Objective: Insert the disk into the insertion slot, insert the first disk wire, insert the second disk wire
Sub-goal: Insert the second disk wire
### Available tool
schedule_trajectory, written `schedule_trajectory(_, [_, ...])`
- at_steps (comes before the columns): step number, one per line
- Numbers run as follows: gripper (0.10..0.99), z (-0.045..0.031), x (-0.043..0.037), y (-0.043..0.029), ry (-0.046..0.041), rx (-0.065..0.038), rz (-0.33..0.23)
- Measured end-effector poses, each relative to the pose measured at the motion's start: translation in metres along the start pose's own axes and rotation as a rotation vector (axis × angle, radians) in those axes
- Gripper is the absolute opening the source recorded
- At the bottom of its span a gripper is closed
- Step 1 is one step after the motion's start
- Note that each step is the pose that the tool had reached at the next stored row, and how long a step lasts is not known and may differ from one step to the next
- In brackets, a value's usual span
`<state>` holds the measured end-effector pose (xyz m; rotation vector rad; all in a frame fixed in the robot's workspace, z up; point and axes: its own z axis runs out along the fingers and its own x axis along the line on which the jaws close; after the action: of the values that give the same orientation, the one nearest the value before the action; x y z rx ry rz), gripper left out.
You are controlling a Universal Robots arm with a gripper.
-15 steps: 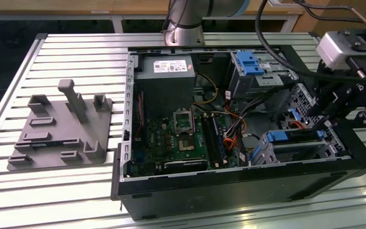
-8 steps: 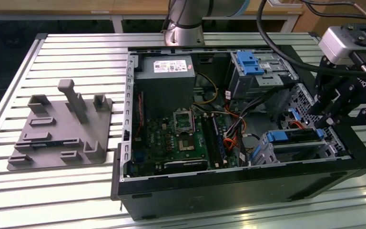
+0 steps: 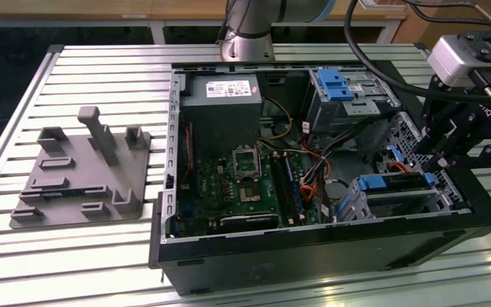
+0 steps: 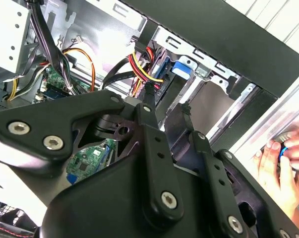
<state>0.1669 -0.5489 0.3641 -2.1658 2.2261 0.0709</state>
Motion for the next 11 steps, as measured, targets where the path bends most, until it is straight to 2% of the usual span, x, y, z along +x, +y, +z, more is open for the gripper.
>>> schedule_trajectory(5, [0.361,0.0000,-0.0011,0.0000,0.0011,0.000,0.000])
schedule_trajectory(6, [0.361,0.0001,-0.0032,0.0001,0.0050,0.000,0.000])
schedule_trajectory(11, [0.361,0.0012,-0.0218,0.0006,0.0388,0.001,0.000])
